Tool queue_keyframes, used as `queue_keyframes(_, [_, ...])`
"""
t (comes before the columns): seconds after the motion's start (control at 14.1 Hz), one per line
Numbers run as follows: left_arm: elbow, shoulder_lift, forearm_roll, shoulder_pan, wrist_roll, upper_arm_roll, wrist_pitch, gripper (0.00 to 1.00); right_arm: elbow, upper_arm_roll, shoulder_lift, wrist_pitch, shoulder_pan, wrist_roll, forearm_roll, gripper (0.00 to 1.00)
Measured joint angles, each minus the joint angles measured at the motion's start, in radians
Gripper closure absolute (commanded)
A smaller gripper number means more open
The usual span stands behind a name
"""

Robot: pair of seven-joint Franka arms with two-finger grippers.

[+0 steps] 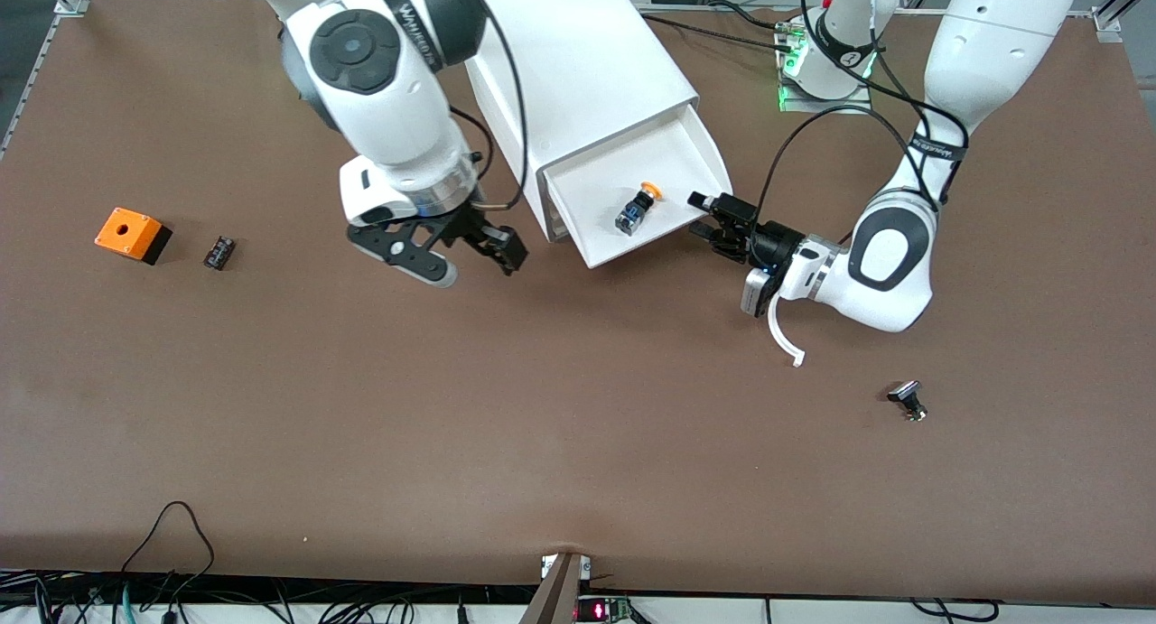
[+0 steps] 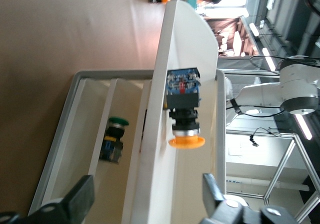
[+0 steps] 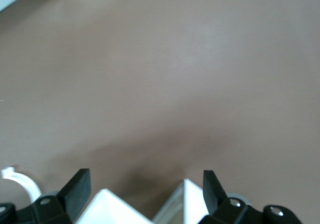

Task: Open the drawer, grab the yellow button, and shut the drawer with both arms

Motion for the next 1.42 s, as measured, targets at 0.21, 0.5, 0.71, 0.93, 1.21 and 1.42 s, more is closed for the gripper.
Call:
queue_keyframes(0.21, [0.088,-0.071,0.195,0.046,-0.214,0.001,-0.082,0.0,0.09,-0.001,0.077,0.005,0.06,0.136,-0.008,0.01])
queue_keyframes(0.5, [0.375,-0.113,0.512,0.065,-0.568,-0.002,-0.227,0.0,0.132,-0.003,0.125,0.058,0.138,0.293,-0.03,0.01])
queue_keyframes(0.71, [0.531,-0.118,0.671,0.061,-0.692,-0.005,-0.291,0.0,0.134,-0.004,0.139,0.078,0.204,0.393,-0.045,0.01])
queue_keyframes(0.93, [0.653,-0.117,0.851,0.05,-0.702,-0.009,-0.341,0.0,0.136,-0.005,0.173,0.08,0.261,0.456,-0.049,0.01])
queue_keyframes(1.21, [0.726,-0.106,0.97,0.041,-0.714,-0.009,-0.279,0.0,0.137,-0.006,0.21,0.083,0.287,0.476,-0.064,0.01])
queue_keyframes(1.42, [0.742,-0.095,0.994,0.051,-0.717,0.001,-0.191,0.0,0.136,-0.006,0.243,0.083,0.306,0.476,-0.092,0.01])
